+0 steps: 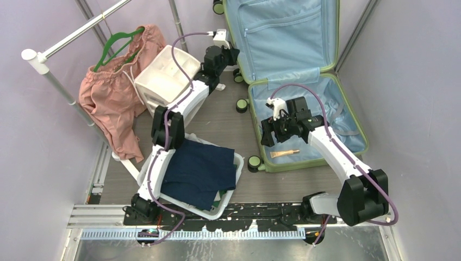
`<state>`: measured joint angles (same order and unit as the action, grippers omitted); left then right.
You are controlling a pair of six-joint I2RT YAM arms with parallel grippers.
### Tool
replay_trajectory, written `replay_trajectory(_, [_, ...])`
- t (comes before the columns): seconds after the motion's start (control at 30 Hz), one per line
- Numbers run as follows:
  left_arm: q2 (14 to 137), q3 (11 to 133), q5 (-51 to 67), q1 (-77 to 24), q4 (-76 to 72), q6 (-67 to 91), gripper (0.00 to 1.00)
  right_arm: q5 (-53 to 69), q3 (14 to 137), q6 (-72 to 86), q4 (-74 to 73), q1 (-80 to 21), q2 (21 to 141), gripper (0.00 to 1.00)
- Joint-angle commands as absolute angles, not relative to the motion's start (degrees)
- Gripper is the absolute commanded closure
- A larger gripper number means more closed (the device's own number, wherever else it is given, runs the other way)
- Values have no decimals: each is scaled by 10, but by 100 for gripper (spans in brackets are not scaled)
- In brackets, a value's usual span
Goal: Open, take out, and arrange the luggage
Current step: Adjust the luggage at the center of the board.
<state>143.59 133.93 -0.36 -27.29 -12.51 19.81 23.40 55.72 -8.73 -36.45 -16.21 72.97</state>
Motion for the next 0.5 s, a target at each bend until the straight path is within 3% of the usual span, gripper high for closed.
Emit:
replay_trajectory(0.0, [1328,1285,28,-288,-216,123,100,200,553,-43,-313,-169,737,25])
replay_trajectory(0.2, [1266,1210,73,-309,-245,74,100,265,609,-62,-342,-157,730,26])
replay_trajectory(0.33, [1227,1156,90,-318,-278,66,100,351,673,-185,-374,-57,691,20])
replay_trajectory(0.47, [1203,1125,103,-322,-295,72,100,367,739,-256,-322,56,687,8])
